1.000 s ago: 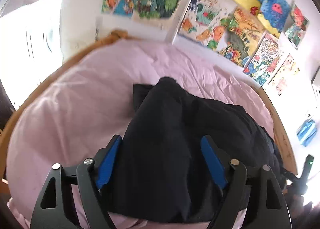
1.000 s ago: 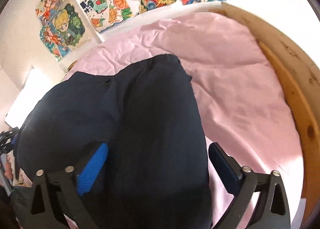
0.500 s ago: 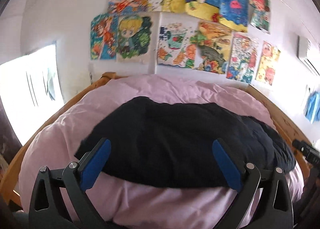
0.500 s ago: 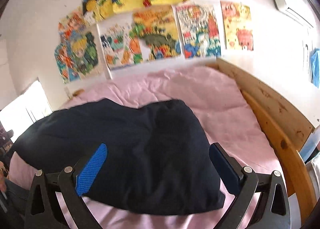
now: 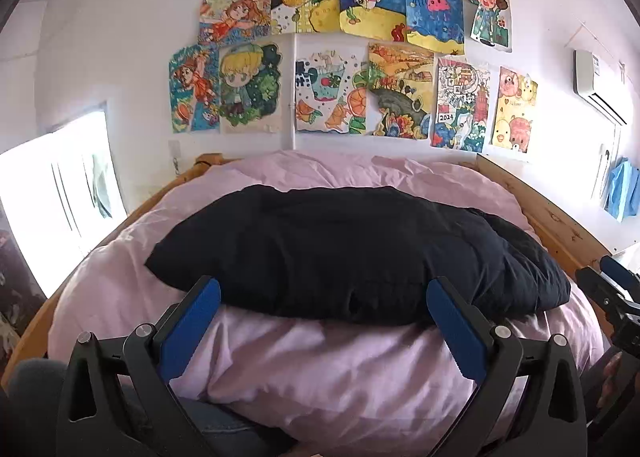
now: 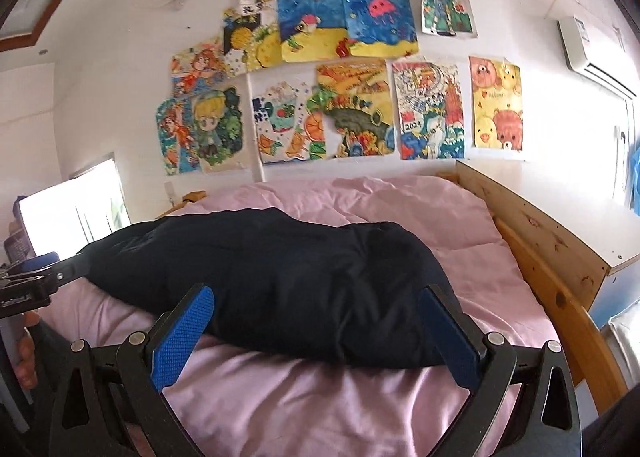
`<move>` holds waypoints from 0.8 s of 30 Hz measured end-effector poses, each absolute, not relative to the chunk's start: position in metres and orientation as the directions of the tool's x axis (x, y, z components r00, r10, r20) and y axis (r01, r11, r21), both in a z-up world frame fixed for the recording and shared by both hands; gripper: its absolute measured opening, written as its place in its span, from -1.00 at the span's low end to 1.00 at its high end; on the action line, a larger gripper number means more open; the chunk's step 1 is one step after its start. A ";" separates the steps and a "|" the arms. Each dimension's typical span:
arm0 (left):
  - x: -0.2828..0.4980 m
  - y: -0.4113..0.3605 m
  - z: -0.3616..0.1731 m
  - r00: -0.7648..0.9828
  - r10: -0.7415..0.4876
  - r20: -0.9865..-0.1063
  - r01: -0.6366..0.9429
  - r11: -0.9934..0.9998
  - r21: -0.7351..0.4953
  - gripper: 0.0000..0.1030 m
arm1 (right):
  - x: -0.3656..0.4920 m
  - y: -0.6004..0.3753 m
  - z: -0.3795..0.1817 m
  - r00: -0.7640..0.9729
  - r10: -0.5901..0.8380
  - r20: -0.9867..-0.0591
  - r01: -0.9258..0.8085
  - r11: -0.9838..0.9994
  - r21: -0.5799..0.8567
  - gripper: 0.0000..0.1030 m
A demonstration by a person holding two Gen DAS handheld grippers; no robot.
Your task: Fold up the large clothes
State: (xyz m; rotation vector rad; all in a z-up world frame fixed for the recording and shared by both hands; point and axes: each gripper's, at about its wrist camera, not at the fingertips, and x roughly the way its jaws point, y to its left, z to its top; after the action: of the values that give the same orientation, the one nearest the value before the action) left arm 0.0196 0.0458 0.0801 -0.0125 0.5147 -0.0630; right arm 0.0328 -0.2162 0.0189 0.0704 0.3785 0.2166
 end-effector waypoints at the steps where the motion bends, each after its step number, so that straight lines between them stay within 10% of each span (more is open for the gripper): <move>1: 0.015 0.046 0.080 0.870 -0.060 -0.489 0.054 0.998 -0.026 0.97 | 0.028 -0.214 0.020 0.907 0.228 -0.354 -0.202 0.973 0.111 1.00; 24: -0.046 0.042 0.062 0.863 -0.061 -0.501 0.065 0.998 -0.010 0.97 | -0.025 -0.179 0.008 0.870 0.301 -0.390 -0.268 0.953 0.139 1.00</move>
State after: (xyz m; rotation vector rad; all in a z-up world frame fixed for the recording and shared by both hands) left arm -0.0460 0.0417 0.0617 0.0074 0.5248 -0.0657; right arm -0.0255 -0.1792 0.0079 0.0818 0.4205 0.2979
